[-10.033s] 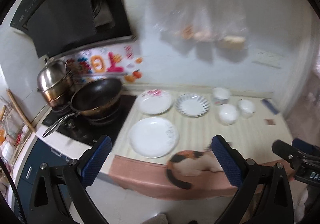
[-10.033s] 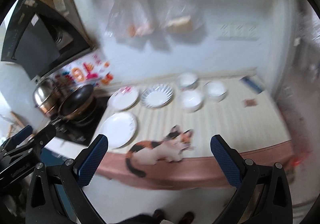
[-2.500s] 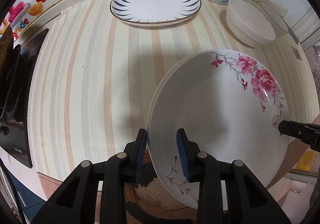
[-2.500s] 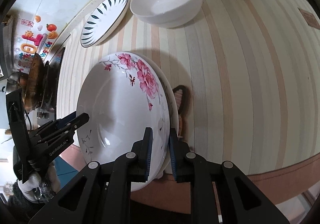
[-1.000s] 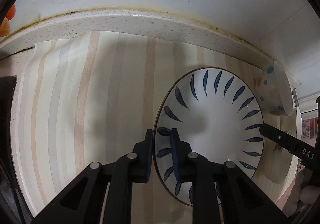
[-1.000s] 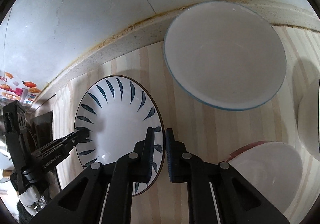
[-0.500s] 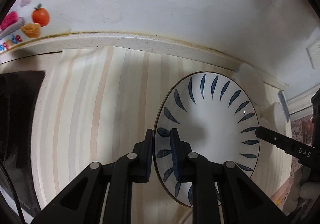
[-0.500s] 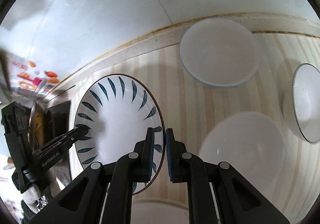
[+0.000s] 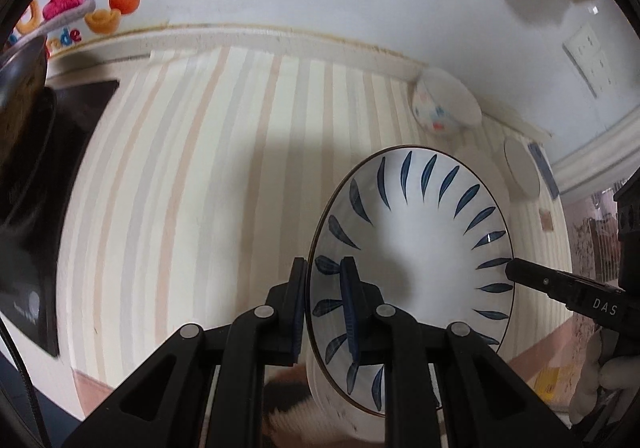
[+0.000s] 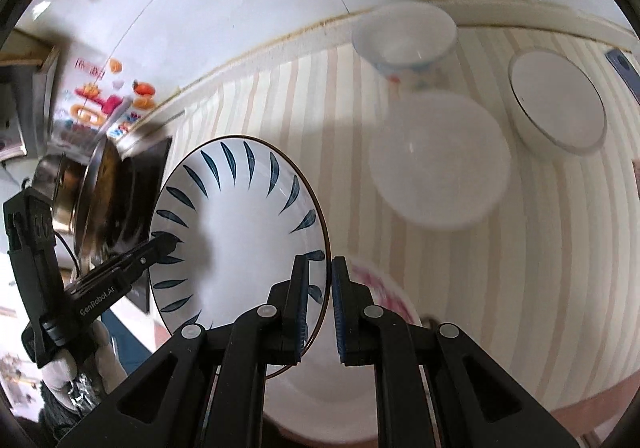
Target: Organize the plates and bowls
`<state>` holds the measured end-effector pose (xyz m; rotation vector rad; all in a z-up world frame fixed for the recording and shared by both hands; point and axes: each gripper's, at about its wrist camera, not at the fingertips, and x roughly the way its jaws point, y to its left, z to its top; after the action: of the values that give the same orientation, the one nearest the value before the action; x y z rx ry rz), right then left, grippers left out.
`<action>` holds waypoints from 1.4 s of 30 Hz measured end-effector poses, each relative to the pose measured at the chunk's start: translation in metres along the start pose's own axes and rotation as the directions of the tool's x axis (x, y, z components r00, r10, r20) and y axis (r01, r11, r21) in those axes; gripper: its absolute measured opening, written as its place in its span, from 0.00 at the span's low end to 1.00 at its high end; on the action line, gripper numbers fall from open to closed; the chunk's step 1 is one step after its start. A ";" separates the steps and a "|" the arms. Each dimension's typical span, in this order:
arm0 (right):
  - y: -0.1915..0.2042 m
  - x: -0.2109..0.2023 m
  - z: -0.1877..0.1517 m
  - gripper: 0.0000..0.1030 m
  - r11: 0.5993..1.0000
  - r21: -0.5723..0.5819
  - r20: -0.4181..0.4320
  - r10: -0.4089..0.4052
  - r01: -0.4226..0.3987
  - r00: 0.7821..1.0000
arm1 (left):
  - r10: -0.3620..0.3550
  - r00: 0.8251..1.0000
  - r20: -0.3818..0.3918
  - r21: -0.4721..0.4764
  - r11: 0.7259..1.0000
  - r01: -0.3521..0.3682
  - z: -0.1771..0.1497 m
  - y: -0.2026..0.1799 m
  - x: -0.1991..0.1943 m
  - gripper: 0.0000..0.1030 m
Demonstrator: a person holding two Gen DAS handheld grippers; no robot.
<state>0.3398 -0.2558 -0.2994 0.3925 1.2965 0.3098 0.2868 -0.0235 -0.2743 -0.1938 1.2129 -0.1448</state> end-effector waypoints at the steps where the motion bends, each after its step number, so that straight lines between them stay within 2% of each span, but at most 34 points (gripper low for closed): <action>1: -0.001 0.002 -0.007 0.12 1.000 0.003 -0.008 0.002 -0.002 1.000 | 0.001 1.000 -0.009 0.001 1.000 -0.001 -0.007 -0.002 0.002 0.14; 6: -0.025 0.015 -0.040 0.12 1.000 0.025 -0.055 -0.004 0.005 0.999 | 0.016 0.999 -0.051 0.003 1.000 -0.015 -0.034 -0.010 0.018 0.14; 13: -0.040 0.032 -0.058 0.12 0.999 0.011 -0.081 -0.033 0.034 0.996 | 0.055 0.995 -0.085 0.024 0.998 -0.053 -0.052 -0.020 0.038 0.14; 21: -0.053 0.041 -0.061 0.12 0.999 0.008 -0.095 -0.042 0.043 0.995 | 0.096 0.991 -0.090 0.047 0.995 -0.092 -0.061 -0.030 0.051 0.14; 33: -0.056 0.045 -0.060 0.12 0.999 -0.010 -0.101 -0.031 0.030 0.994 | 0.128 0.988 -0.087 0.024 0.992 -0.126 -0.066 -0.037 0.060 0.17; 42: -0.062 0.041 -0.060 0.16 0.998 0.055 -0.110 -0.014 0.020 0.994 | 0.099 0.987 -0.126 -0.013 0.995 -0.102 -0.067 -0.032 0.063 0.18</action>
<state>0.2917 -0.2869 -0.3764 0.4159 1.4173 0.2841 0.2448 -0.0733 -0.3471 -0.1417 1.3466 -0.0577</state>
